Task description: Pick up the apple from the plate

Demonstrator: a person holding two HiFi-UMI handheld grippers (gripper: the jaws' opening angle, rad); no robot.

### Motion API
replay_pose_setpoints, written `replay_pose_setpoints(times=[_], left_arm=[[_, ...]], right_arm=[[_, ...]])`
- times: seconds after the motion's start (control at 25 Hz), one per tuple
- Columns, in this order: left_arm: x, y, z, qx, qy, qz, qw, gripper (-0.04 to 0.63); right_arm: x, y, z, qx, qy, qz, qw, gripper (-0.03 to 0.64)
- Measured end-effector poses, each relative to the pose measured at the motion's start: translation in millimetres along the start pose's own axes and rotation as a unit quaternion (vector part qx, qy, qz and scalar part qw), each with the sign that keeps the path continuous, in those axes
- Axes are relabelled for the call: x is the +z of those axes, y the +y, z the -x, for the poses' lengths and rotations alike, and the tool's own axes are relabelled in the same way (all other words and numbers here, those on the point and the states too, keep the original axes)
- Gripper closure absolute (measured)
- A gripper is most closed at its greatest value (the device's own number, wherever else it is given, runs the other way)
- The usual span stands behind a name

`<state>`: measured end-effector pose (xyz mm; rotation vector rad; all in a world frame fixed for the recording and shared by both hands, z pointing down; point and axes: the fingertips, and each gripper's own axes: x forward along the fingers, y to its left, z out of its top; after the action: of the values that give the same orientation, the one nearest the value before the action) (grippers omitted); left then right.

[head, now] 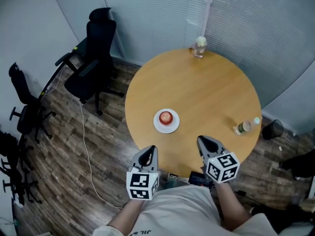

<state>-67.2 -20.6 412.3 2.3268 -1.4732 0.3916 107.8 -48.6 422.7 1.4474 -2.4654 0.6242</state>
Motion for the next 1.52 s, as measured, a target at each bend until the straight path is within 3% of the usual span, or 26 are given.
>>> replay_pose_setpoints(times=[0.32,0.72,1.52], left_arm=[[1.5,2.0,-8.7,-0.016,0.012,-0.007,0.9998,0.593],[3.3,-1.9,-27.7,-0.065,0.038,-0.027,0.9968,0.592],[-5.3,12.8,-81.1,-0.081,0.075,-0.038,0.9932,0.592]], right_arm=[[-8.7,4.8,-5.2,-0.008,0.005,-0.016,1.0,0.583],[-18.4,8.7,-7.0,-0.035,0.018,-0.04,0.998,0.583],[-29.7,-5.7,-52.4,-0.028,0.056,-0.055,0.997,0.583]])
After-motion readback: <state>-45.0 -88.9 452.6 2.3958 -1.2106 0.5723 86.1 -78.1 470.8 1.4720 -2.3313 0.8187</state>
